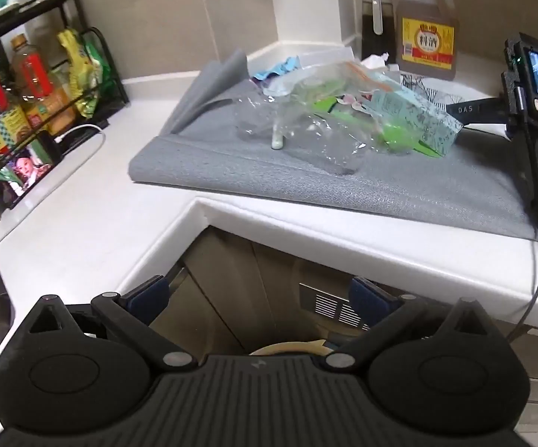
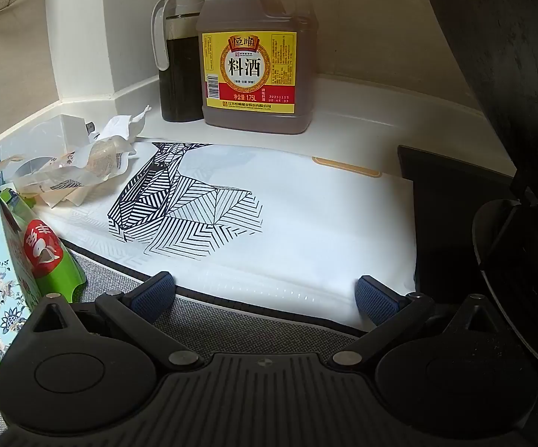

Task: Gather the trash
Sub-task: 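Move both tools toward the trash pile on the grey mat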

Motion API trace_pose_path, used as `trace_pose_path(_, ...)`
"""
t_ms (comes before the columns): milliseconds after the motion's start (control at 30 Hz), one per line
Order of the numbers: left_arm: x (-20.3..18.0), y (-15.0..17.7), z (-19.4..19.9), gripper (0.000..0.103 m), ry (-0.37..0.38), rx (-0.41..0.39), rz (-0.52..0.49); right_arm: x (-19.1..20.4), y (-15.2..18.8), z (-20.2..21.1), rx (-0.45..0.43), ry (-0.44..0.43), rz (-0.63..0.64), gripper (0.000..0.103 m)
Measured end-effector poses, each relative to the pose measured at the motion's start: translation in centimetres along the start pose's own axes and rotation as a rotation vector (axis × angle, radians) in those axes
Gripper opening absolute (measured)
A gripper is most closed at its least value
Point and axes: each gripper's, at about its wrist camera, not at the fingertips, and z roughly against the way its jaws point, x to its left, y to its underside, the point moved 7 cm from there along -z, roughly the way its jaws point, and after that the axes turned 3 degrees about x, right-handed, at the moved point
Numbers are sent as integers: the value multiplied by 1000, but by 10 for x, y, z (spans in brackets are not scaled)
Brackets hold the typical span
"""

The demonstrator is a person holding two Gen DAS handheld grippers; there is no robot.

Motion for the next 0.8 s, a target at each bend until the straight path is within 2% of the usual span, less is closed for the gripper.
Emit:
trace_pose_path(200, 4, 11, 15, 103, -36, -74, 18, 0, 0, 0, 0, -1, -1, 103)
trace_pose_path(400, 16, 26, 26, 103, -18, -45, 56, -1, -2, -1, 5, 29, -24, 103)
trace_pose_path(467, 23, 31, 30, 103, -29, -47, 70, 2, 2, 9, 25, 7, -10, 103)
trace_pose_path(500, 24, 33, 33, 103, -24, -47, 72, 6, 5, 19, 5, -22, -11, 103)
trace_pose_path(600, 28, 40, 39, 103, -24, -44, 84, 18, 18, 83, -98, -126, 5, 103)
trace_pose_path(700, 28, 43, 47, 103, -6, -57, 78, 28, 39, 166, -243, -233, 71, 103)
trace_pose_path(800, 24, 50, 56, 103, 36, -59, 73, 30, 66, 244, -413, -283, 161, 103)
